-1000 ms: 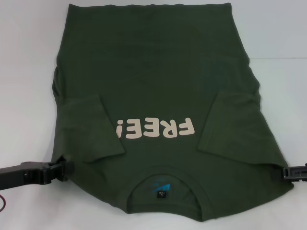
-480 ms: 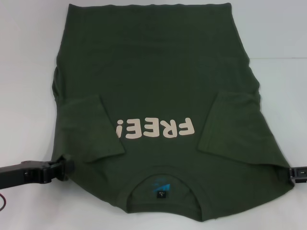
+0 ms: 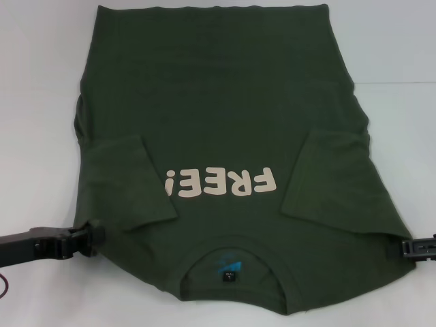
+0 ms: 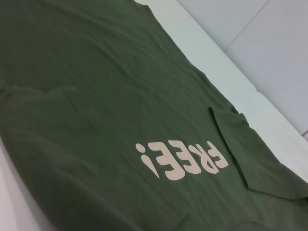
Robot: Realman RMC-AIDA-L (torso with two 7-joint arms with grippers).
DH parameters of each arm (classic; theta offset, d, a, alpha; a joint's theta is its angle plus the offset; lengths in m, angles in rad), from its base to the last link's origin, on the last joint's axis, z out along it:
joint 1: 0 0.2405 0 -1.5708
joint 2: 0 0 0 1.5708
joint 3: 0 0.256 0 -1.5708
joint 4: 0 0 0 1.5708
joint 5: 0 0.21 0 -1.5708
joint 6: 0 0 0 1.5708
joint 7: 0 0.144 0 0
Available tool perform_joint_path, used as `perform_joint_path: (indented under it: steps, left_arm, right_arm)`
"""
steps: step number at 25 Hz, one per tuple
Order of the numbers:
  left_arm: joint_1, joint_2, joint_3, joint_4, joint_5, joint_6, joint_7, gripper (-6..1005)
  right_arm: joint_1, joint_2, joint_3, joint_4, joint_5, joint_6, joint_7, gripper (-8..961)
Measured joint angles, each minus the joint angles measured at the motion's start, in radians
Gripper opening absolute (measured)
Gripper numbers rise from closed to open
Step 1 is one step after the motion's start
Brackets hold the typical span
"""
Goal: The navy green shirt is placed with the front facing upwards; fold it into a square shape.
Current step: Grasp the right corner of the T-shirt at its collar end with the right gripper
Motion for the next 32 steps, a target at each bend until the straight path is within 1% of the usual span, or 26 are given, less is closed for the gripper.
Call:
perform_joint_path:
  steps: [2,9,15,20,29,32]
  left_arm:
    - [-0.001,0.000,0.000,0.000,0.000,0.000,0.000,58]
    - [-0.002,0.002,0.000,0.000,0.000,0.000,0.000,58]
    - [-0.004,0.004,-0.001,-0.010,0.000,-0.003,0.000,57]
    - [-0.006,0.006,-0.001,-0.014,0.000,-0.013,0.000,57]
    - [-0.010,0.006,-0.002,-0.014,0.000,-0.014,0.001,57]
    - [-0.011,0.006,-0.002,-0.014,0.000,-0.015,0.002,57]
  right_arm:
    - [0.002,0.002,-0.008,0.000,0.000,-0.002,0.000,917]
    - [0.019,0.020,-0.038,0.002,-0.001,-0.016,0.001,916]
    - [0.034,0.027,-0.040,0.002,0.002,-0.038,-0.001,917]
    - [0.051,0.041,-0.040,0.001,-0.001,-0.041,-0.001,900]
    - [0.061,0.044,-0.043,0.002,-0.001,-0.025,0.049,862]
    - [0.069,0.044,-0.066,0.003,-0.002,-0.025,0.073,849]
